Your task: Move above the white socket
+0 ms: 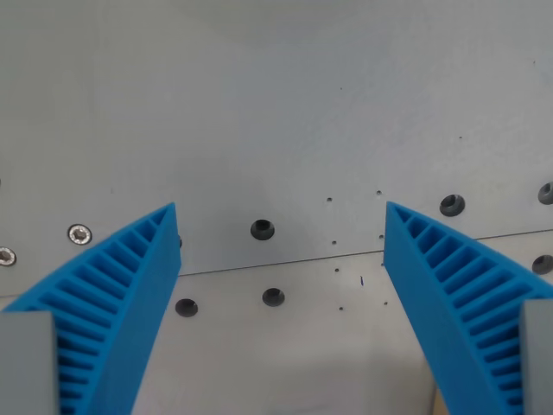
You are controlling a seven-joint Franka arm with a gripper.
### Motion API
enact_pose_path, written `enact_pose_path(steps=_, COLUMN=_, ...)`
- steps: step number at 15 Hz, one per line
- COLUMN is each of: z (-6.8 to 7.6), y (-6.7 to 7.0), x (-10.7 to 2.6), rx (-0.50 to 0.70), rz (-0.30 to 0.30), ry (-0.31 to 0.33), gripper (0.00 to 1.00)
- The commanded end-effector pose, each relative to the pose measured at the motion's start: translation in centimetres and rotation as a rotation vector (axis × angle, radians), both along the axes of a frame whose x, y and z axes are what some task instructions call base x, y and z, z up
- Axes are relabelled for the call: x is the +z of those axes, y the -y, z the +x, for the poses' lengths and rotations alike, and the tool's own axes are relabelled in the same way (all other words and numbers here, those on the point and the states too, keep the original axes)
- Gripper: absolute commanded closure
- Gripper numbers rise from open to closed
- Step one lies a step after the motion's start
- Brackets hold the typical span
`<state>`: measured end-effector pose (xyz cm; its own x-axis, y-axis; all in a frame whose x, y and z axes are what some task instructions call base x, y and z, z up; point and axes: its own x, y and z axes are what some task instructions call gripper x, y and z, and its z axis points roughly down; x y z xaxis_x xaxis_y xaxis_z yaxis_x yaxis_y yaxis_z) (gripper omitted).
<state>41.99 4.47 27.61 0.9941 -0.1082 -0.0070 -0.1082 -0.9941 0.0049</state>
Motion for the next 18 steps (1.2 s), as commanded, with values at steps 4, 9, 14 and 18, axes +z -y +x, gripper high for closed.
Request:
enact_pose_path(steps=4, z=1.6, y=0.1, x=-0.8, rx=-0.113, rz=-0.004, ry=0.001, gripper=0.00)
enact_pose_path(steps=9, z=3.0, y=0.2, x=-1.6, rx=-0.180, rz=-0.016, ry=-0.005, gripper=0.00)
enact_pose_path(steps=14, z=4.5, y=0.3, x=-2.6, rx=-0.250, rz=-0.030, ry=0.006, gripper=0.00)
enact_pose_path(steps=18, z=5.6, y=0.4, x=-3.4, rx=-0.305, rz=-0.040, ry=0.016, gripper=0.00)
